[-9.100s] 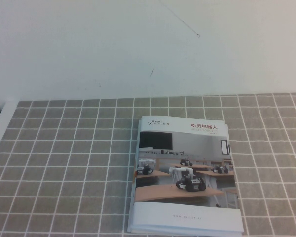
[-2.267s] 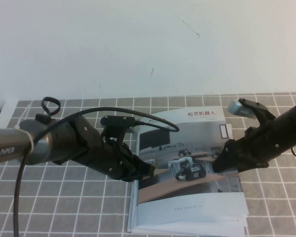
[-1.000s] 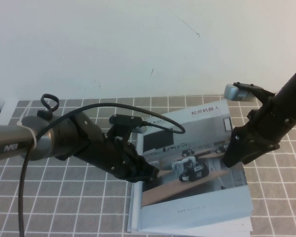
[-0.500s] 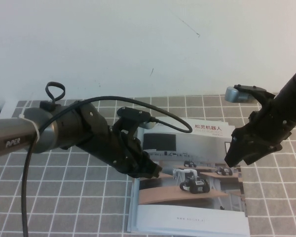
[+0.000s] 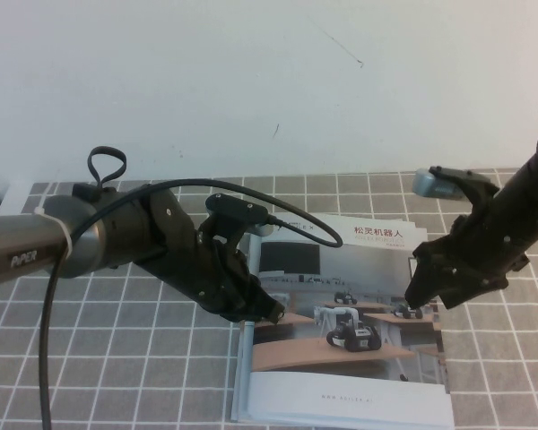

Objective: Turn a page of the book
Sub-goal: Open the closed book

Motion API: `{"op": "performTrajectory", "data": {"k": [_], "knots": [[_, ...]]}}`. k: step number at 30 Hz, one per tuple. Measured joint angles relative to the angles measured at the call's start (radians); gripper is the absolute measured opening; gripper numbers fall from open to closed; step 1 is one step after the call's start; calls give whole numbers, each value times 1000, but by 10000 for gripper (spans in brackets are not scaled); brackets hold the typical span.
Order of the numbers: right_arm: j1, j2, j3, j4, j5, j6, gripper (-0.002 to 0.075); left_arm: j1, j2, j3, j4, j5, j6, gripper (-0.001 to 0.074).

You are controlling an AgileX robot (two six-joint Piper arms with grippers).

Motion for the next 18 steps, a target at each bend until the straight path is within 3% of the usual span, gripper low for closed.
{"op": "performTrajectory", "data": {"k": [18], "knots": [[0,7,131,141,-111,-91,449,-2,38,-6,-3,-14,24,-4]]}}
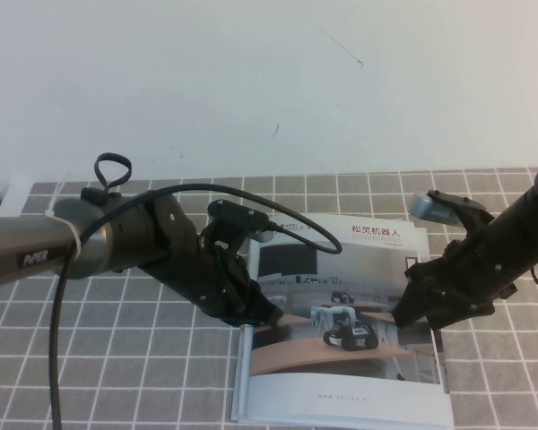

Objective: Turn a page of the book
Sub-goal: Open the closed book

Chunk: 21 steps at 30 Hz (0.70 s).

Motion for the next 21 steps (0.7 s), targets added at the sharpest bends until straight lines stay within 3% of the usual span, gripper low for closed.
{"op": "performTrajectory", "data": {"k": [21], "knots": [[0,0,0,-14,-37,-48,449,0,1,0,-10,2,3,-4]]}}
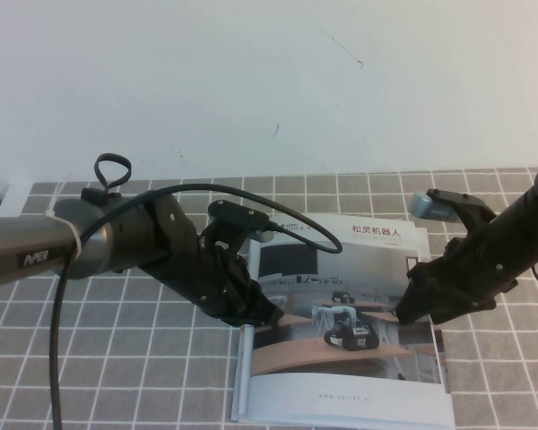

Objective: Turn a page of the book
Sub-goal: Open the closed book

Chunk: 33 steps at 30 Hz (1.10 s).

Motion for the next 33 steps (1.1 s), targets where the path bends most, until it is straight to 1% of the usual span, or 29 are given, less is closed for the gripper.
{"op": "performTrajectory", "data": {"k": [7,20,29,33], "knots": [[0,21,0,34,-19,-4,449,0,0,-1,-4,9,3,-4],[0,23,-2,35,-15,-31,449,0,1,-2,-4,9,9,-4],[0,23,-2,-36,-18,-9,449,0,1,-2,-5,10,19,-4],[-2,23,-2,12,-19,-40,449,0,2,-2,-5,10,19,-4]]}}
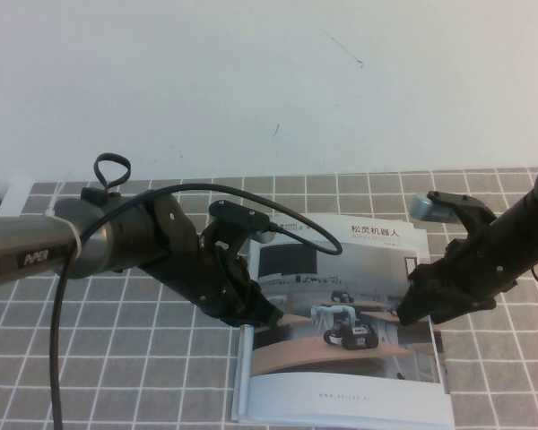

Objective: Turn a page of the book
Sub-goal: Open the closed book

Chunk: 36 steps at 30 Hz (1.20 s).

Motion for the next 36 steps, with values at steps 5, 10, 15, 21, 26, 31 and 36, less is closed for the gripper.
{"op": "performTrajectory", "data": {"k": [5,10,15,21,26,31,36], "knots": [[-11,0,0,119,2,-102,449,0,0,0,4,0,0,-4],[-11,0,0,190,11,-147,449,0,0,0,6,2,0,-4],[-9,0,-35,228,87,-161,449,0,0,0,7,2,0,-4],[-9,0,-99,339,207,-165,449,0,0,0,7,2,0,-4],[-9,0,-119,422,271,-178,449,0,0,0,7,2,0,-4],[-9,0,-119,516,311,-196,449,0,0,0,7,2,0,-4],[-7,0,-119,639,366,-275,449,0,0,0,7,2,0,-4]]}}
